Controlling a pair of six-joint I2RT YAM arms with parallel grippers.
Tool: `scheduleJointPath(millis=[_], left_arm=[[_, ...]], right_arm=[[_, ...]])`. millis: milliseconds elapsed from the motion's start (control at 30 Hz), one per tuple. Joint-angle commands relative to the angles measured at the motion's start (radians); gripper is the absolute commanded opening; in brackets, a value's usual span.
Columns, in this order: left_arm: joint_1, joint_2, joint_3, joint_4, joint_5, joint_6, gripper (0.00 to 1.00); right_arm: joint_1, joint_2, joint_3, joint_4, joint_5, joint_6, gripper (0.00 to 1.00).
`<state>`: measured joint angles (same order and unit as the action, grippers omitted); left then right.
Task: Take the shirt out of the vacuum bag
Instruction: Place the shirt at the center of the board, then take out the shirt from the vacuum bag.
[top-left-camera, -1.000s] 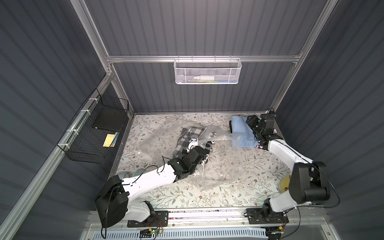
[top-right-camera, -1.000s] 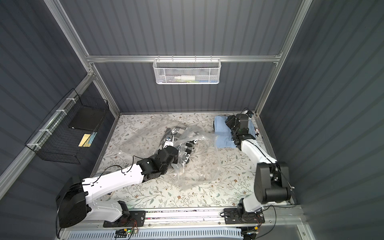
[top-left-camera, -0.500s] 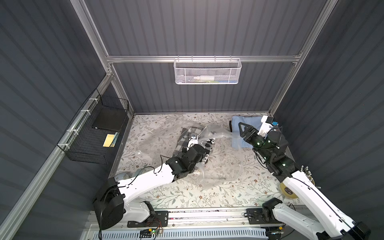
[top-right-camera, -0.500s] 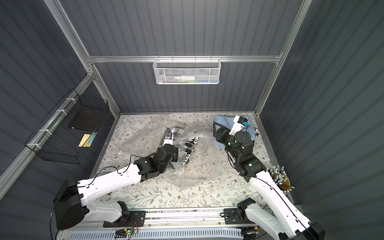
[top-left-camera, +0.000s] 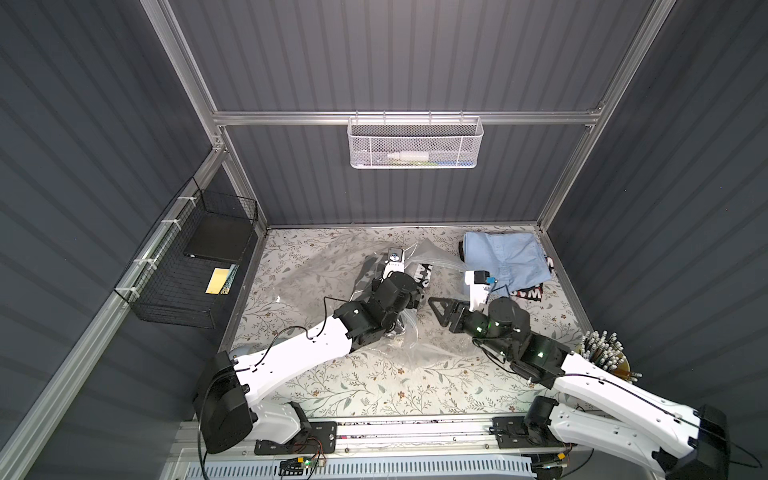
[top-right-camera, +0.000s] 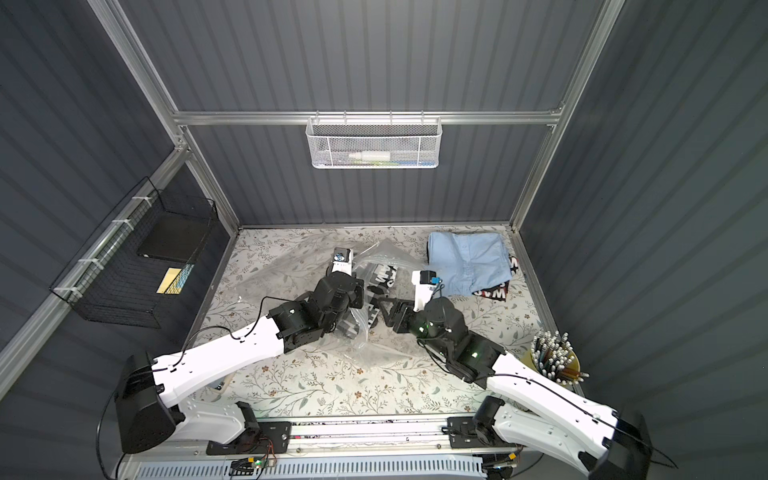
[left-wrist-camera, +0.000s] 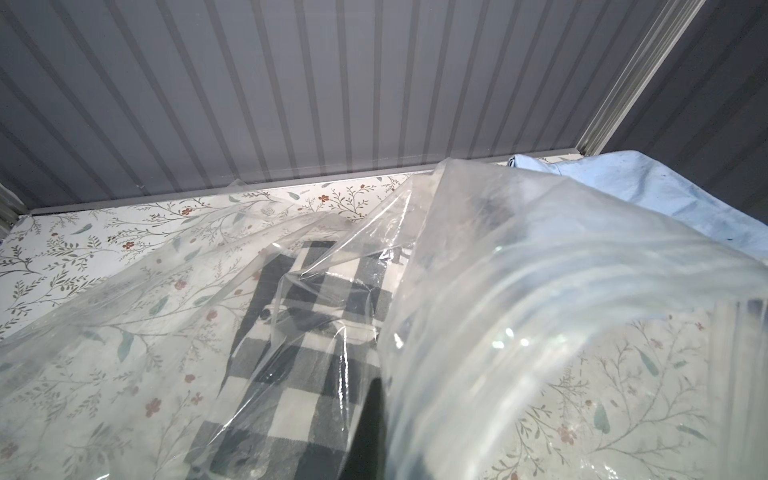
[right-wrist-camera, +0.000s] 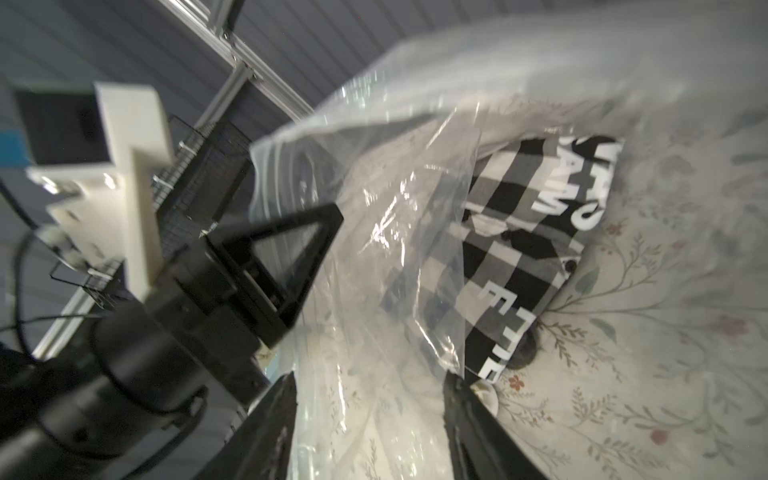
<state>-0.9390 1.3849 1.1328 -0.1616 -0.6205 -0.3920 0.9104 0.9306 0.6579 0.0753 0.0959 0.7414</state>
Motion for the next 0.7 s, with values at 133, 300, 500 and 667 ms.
scheduleJointPath(millis=[133, 300, 500, 667], left_arm=[[0.006, 0.003, 0.057, -0.015, -0.004, 0.039, 0.0], [0.007, 0.011, 0.073, -0.016, -0.004, 0.047, 0.0], [0.006, 0.011, 0.077, -0.017, -0.004, 0.045, 0.0], [0.006, -0.002, 0.071, -0.023, -0.004, 0.041, 0.0]], right_arm=[[0.009, 0.066, -0.08, 0.149, 0.006, 0.042, 0.58], [0.013, 0.138, -0.123, 0.232, -0.028, 0.055, 0.57], [0.012, 0.26, -0.125, 0.278, 0.014, 0.062, 0.57], [-0.006, 0.385, -0.124, 0.348, 0.034, 0.109, 0.57]])
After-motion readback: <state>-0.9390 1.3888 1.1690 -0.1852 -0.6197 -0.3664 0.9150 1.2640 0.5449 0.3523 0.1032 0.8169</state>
